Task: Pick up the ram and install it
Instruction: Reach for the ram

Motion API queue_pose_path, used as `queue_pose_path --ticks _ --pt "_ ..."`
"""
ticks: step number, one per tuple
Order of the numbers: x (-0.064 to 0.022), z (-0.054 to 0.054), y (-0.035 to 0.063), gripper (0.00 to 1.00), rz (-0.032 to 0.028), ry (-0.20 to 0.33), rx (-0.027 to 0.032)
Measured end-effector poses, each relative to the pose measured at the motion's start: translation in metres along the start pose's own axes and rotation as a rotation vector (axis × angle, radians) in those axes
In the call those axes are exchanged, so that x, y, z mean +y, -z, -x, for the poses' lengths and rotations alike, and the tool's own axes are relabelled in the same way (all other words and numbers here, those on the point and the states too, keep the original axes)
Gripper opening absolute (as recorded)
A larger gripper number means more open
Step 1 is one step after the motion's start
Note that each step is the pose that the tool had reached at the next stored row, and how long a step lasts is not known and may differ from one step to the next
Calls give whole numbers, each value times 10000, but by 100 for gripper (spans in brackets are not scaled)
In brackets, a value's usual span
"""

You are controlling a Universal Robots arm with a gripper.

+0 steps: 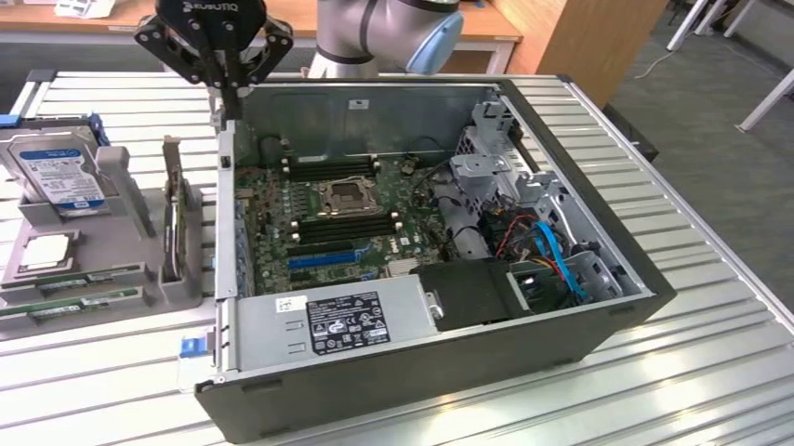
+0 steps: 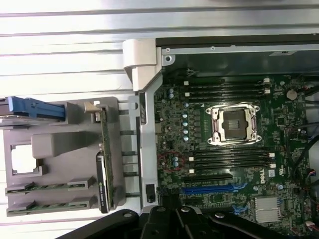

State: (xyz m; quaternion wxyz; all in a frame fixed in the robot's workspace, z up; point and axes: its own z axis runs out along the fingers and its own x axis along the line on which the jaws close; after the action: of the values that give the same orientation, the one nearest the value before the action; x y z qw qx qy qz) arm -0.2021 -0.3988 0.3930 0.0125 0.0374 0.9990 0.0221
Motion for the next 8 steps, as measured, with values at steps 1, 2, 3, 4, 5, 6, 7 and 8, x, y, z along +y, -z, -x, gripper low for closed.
queue_pose_path --ticks 1,2,3,4,5,6,7,8 --pt "-2 -21 0 10 0 1 0" --pt "-4 -45 0 10 1 0 0" --pt "-5 -68 0 10 1 1 0" --pt "-7 -94 1 10 0 0 0" --pt "-9 -121 1 10 1 0 0" --pt "-11 -149 1 10 1 -1 -1" --pt "-13 -180 2 10 1 -1 0" --pt "-15 -213 3 10 0 0 0"
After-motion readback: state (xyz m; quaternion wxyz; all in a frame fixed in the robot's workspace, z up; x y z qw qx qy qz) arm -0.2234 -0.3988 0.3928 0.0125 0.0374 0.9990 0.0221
